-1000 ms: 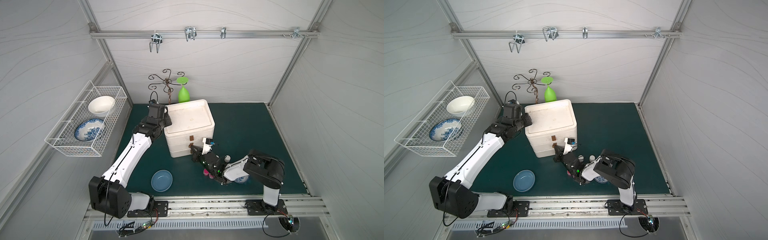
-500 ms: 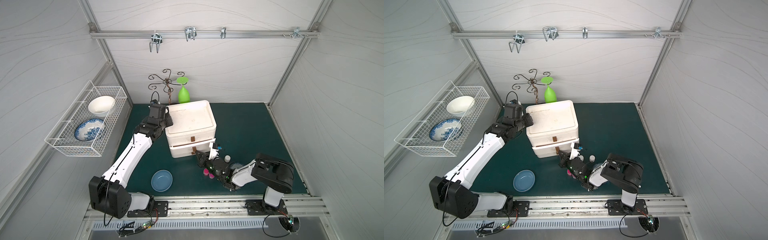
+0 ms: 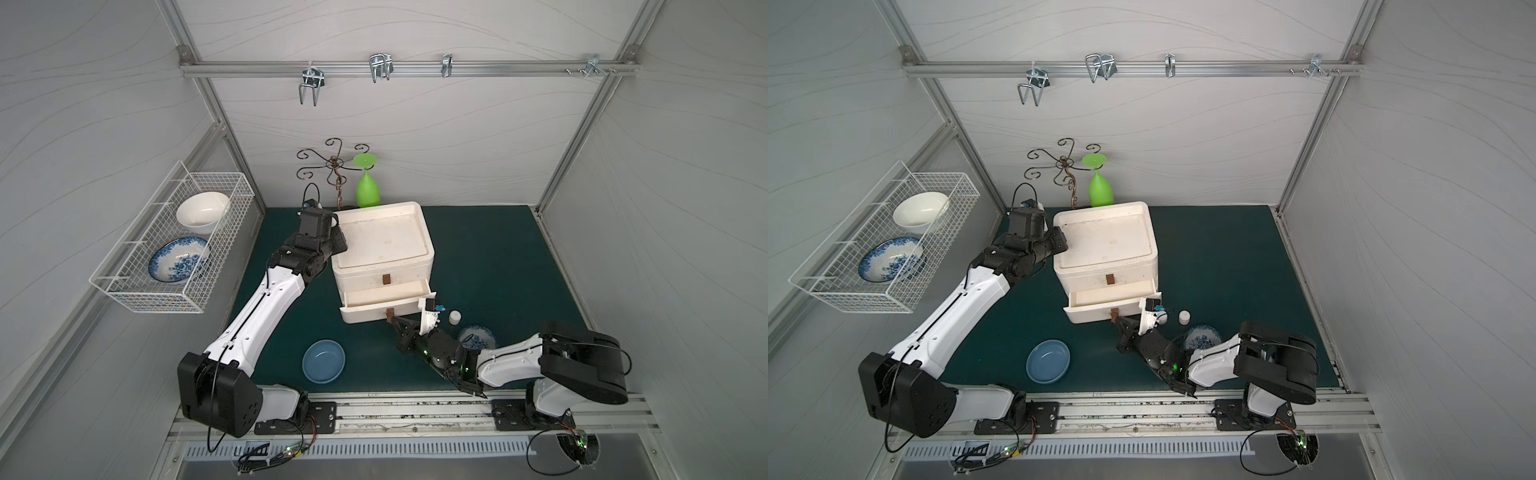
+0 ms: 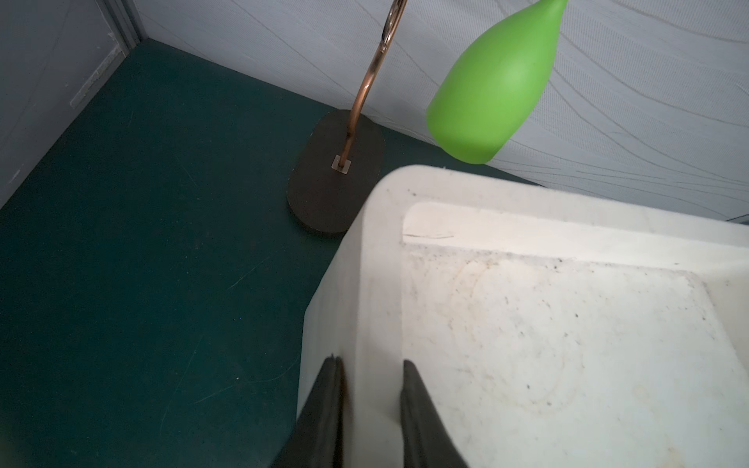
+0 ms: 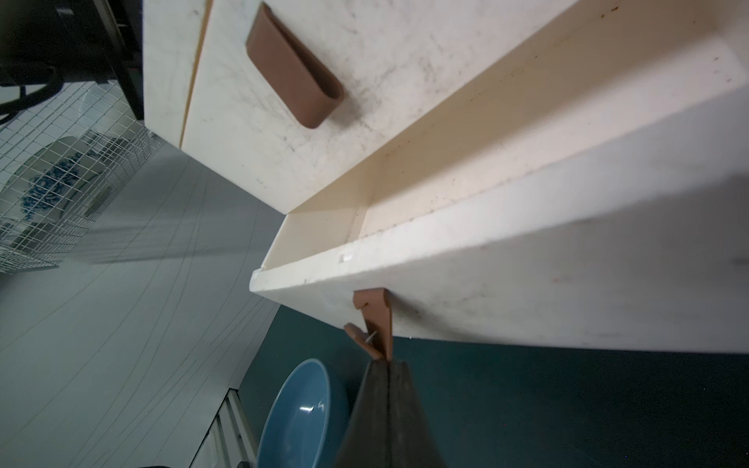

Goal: Put the paint cans in the drawer according to color
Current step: Open the drawer in the storage box.

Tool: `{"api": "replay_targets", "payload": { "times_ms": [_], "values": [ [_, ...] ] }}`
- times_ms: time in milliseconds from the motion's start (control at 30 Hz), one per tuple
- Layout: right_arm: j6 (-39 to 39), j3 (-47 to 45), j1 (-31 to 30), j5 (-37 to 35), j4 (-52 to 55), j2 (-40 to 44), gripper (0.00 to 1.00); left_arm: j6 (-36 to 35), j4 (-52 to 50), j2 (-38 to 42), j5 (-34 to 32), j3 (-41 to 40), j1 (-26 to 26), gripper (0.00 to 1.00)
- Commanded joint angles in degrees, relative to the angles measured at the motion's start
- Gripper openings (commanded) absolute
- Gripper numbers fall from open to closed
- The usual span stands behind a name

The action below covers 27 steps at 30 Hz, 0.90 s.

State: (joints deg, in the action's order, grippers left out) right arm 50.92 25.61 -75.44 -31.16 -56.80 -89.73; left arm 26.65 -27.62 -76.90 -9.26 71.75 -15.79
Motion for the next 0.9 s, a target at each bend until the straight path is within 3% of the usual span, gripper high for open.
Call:
{"api": "replay_targets", "payload": {
  "times_ms": [0,300,633,867],
  "values": [
    [-0.9,-1.4,-1.5,-0.7,5.8,1.4,0.00,7.5,1.8,-0.2,8.6,-0.8,-0.8,0.05],
    [-1.4,-0.9,-3.3,-1.9,12.1,5.1,0.00,10.8,5.6,-3.5,6.8,0.3,0.2,0.03],
    [-1.9,-0.1,3.6,6.1,18.0,9.0,0.00,9.9,2.6,-13.7,1.1,10.5,-2.3,0.00],
    [-4.5,0.2,4.5,7.7,21.1,12.4,0.00,10.8,1.1,-19.3,-1.3,16.6,-2.2,0.00]
  ]
}}
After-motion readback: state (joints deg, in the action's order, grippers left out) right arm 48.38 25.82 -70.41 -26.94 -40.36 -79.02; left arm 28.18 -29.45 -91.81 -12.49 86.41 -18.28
